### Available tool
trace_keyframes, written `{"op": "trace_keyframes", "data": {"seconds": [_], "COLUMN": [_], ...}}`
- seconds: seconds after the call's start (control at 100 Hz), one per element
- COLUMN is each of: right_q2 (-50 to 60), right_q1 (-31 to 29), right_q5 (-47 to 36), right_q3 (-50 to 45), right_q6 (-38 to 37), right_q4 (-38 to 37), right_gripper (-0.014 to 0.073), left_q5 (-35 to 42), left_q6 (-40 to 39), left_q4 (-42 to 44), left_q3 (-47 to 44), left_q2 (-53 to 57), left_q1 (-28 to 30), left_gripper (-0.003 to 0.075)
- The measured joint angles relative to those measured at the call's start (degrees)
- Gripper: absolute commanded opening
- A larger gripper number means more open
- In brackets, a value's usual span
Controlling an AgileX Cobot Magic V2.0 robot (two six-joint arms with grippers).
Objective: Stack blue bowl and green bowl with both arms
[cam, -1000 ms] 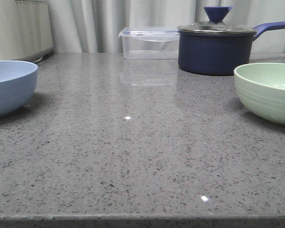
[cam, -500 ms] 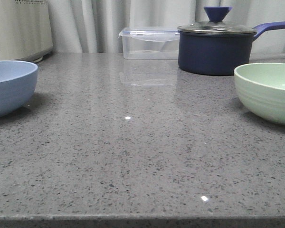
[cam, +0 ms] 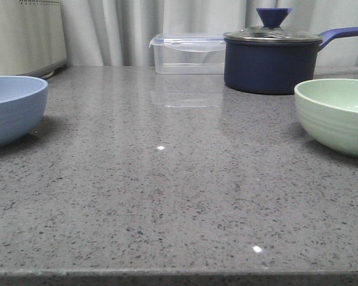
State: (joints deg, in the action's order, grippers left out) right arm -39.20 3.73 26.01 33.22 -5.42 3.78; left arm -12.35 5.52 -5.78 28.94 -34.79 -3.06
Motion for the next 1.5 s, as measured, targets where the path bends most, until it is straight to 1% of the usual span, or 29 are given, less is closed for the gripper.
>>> {"op": "trace_keyframes", "data": {"seconds": [0.11, 0.49, 0.61, 0.87, 1.21, 1.26, 1.31, 1.5], "right_q2": [-3.68, -24.73, -29.93, -37.23, -41.48, -41.71, -41.83, -41.84], "right_q1": [0.0, 0.0, 0.0, 0.0, 0.0, 0.0, 0.0, 0.0], "right_q5": [3.21, 18.99, 22.21, 25.82, 26.04, 26.04, 26.04, 26.16], "right_q3": [3.82, 20.78, 24.6, 27.33, 27.39, 27.39, 27.39, 27.39], "right_q6": [0.0, -0.36, -0.36, -0.36, -0.48, -0.48, -0.48, -0.48], "right_q4": [0.0, 0.0, 0.1, 0.78, 1.56, 1.56, 1.56, 1.56], "right_gripper": [0.0402, 0.0402, 0.0402, 0.0402, 0.0398, 0.0377, 0.0337, 0.0155], "left_q5": [0.0, 0.13, 0.26, 0.86, 0.86, 0.86, 0.86, 0.86], "left_q6": [0.0, 0.0, 0.0, 0.0, 0.0, 0.0, 0.0, 0.0], "left_q4": [0.0, 0.0, 0.0, 0.0, 0.0, 0.0, 0.0, 0.0], "left_q3": [0.0, 0.0, 0.0, 0.0, 0.0, 0.0, 0.0, 0.0], "left_q2": [-0.12, -0.12, -0.12, -0.12, -0.12, -0.12, -0.12, -0.12], "left_q1": [0.0, 0.0, 0.0, 0.0, 0.0, 0.0, 0.0, 0.0], "left_gripper": [0.0388, 0.0388, 0.0388, 0.0388, 0.0388, 0.0388, 0.0388, 0.0388]}}
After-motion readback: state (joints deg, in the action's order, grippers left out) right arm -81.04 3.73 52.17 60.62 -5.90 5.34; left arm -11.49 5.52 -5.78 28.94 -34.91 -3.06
